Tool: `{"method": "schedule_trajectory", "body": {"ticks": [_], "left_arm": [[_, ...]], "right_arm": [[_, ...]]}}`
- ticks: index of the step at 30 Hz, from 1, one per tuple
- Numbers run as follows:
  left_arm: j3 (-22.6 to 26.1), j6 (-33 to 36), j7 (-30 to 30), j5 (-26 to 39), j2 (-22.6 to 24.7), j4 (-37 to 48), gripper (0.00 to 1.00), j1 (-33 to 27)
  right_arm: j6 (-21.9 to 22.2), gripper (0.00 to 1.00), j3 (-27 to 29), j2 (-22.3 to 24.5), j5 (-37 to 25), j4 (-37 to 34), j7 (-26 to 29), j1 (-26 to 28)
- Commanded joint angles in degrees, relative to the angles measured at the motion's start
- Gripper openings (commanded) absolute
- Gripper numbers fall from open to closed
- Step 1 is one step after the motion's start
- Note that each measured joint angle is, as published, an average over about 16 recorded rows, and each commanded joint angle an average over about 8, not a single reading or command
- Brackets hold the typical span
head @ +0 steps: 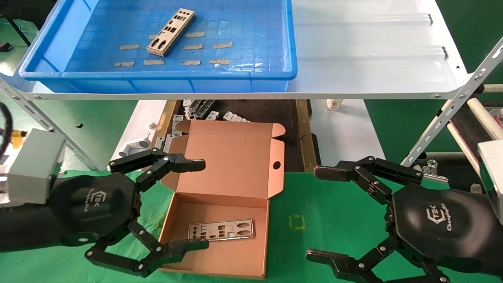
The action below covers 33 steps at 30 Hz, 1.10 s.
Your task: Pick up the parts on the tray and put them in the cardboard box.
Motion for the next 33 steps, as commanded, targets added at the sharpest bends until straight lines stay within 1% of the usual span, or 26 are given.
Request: {"method": "schedule_trajectory", "body": {"ticks": [1,7,12,33], "left_arm": [[-0.9,-0.2,-1.2,-0.7,-0.6,-1.6,1.00,0.9],[-3.0,-0.6,-4.0,-2.4,-2.1,-5.5,1.00,3.2],[-3.7,-0.8,-4.7,-3.1,-2.7,-6.9,1.00,4.0],[-3.1,-0.7,-4.2,-2.5,-2.2,-5.6,1.00,3.3]], "right_arm": [[0.0,1.00,0.0,0.0,0.0,0.0,0.0,0.0],[0.0,1.00,0.0,0.0,0.0,0.0,0.0,0.0],[0.0,1.00,0.0,0.0,0.0,0.0,0.0,0.0],[0.0,1.00,0.0,0.0,0.0,0.0,0.0,0.0]]}}
